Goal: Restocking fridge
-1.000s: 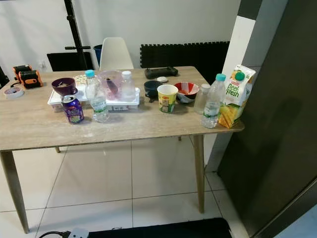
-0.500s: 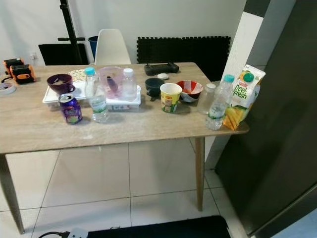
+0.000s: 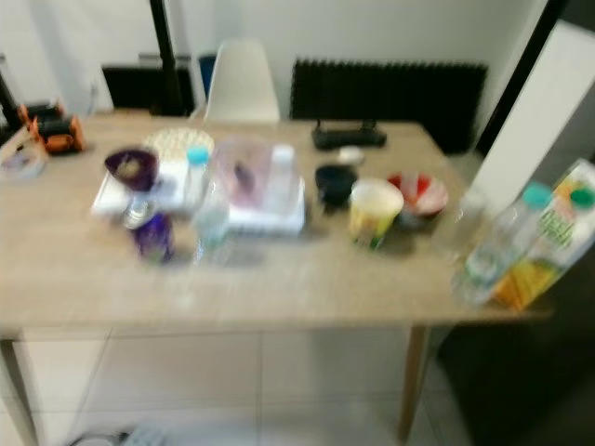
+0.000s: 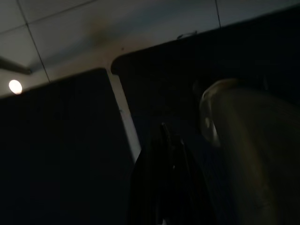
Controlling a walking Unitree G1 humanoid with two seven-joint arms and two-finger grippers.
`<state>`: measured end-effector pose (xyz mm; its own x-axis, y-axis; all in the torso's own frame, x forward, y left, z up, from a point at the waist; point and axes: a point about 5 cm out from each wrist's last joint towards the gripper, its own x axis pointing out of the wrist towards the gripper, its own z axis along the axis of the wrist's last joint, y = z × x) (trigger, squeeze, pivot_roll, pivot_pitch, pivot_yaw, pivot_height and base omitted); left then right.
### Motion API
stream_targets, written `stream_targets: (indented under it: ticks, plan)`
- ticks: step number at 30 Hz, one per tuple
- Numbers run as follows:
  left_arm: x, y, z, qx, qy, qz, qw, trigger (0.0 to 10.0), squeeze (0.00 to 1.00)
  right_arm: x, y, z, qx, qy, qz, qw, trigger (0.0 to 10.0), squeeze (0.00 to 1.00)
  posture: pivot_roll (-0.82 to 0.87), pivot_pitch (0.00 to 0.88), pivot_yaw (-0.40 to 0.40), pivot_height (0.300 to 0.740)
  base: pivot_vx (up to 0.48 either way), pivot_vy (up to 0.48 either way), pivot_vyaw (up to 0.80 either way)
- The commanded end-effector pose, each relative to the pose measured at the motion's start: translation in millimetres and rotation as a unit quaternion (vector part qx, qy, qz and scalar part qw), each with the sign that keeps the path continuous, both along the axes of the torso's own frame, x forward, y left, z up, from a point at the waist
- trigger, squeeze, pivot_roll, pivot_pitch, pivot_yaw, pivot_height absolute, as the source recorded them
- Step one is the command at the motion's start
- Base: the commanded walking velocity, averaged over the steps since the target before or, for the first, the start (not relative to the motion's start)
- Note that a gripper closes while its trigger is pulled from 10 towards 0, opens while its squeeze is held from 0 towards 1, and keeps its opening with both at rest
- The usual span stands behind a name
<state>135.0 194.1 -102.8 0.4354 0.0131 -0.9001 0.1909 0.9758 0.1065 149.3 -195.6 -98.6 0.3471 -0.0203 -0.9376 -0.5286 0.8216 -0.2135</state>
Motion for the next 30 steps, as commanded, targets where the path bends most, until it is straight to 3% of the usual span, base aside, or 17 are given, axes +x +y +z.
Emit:
stream_targets:
  ticks: [1, 7, 23, 30]
  plan:
    - [-6.0, -4.0, -2.6, -0.005, 0.014, -0.010, 1.000, 10.0, 0.00, -27.5, -13.1, -7.4, -0.012, 0.045, -0.021, 0.999, 10.0, 0.00, -0.08, 0.000, -0.009, 0.740, 0.000, -0.480, 0.00]
    - [-6.5, -4.2, -2.9, -0.006, 0.014, -0.003, 1.000, 10.0, 0.00, -27.6, -12.9, -7.5, -0.011, 0.045, -0.021, 0.999, 10.0, 0.00, -0.08, 0.000, -0.009, 0.740, 0.000, -0.475, 0.00]
    - [-8.2, -3.4, -3.3, -0.006, 0.015, 0.001, 1.000, 10.0, 0.00, -27.4, -13.0, -7.3, -0.010, 0.047, -0.019, 0.999, 10.0, 0.00, -0.08, 0.000, -0.009, 0.740, 0.000, 0.000, 0.00]
    - [-8.7, -2.4, -3.3, 0.000, 0.016, -0.006, 1.000, 10.0, 0.00, -27.6, -13.0, -7.4, -0.011, 0.048, -0.015, 0.999, 10.0, 0.00, -0.08, 0.000, -0.008, 0.740, 0.000, -0.449, 0.00]
